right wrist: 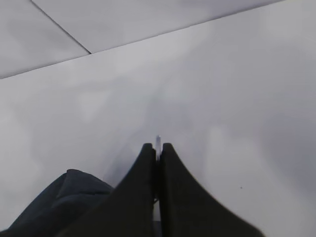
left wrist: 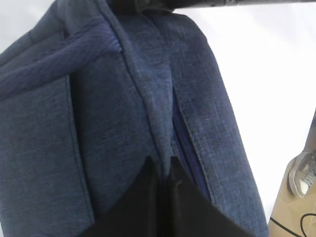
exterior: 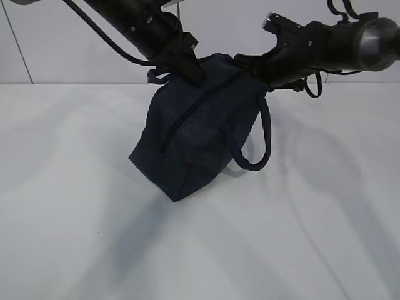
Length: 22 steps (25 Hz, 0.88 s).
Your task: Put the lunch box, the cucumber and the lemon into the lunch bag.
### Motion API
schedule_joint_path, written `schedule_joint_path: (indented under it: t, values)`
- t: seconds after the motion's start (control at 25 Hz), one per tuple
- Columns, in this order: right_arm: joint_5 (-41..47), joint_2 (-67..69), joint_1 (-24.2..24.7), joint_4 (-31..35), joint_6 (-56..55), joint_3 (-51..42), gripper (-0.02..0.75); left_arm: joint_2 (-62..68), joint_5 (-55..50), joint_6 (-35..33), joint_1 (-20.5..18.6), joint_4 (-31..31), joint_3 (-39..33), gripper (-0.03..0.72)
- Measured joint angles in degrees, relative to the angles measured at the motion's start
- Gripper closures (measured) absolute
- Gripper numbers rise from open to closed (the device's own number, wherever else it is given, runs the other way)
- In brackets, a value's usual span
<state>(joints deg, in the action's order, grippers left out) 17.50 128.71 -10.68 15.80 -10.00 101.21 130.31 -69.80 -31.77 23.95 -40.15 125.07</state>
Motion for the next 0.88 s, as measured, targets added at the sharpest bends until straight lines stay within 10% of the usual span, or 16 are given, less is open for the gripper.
schedule_joint_path:
  t: [0.64, 0.88]
  values:
    - [2.2, 3.2, 0.1, 5.6, -0.1, 3.1, 0.72, -0.4, -0.2, 0.1, 0.0, 2.3, 0.0, 0.698]
    - [2.4, 3.4, 0.6, 16.9, -0.5, 3.1, 0.72, -0.4, -0.4, 0.5, 0.0, 2.6, 0.0, 0.699]
